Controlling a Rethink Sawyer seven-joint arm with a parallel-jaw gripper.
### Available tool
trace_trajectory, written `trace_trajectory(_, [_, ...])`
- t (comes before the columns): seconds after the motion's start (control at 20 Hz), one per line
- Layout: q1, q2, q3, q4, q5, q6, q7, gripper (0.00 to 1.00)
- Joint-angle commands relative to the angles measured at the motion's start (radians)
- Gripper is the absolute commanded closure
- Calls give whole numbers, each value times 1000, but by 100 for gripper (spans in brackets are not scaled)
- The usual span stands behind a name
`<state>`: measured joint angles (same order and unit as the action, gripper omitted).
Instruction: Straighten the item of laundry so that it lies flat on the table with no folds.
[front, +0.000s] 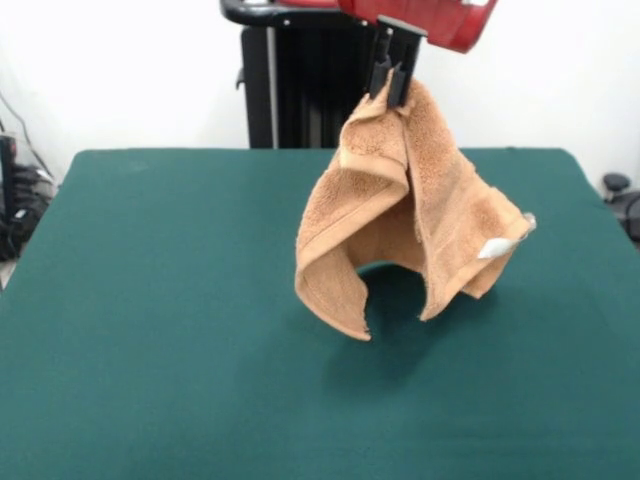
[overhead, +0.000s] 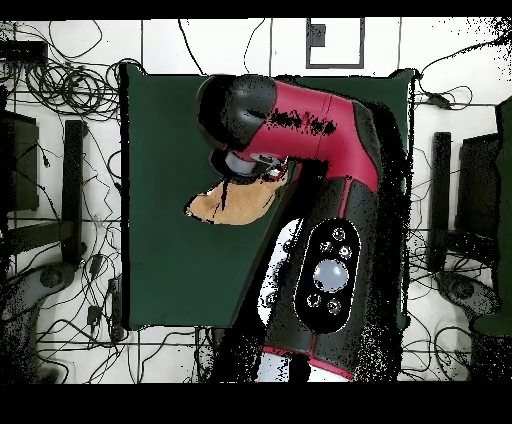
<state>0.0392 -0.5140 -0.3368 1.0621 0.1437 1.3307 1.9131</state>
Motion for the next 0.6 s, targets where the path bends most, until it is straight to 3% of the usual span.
trace_trajectory(0.05, [14,59,28,49,10,46,281,100])
trace_trajectory(0.4, [14,37,24,94,10,2,273,100])
trace_trajectory(0.6, [7,37,16,66,-2,32,262,100])
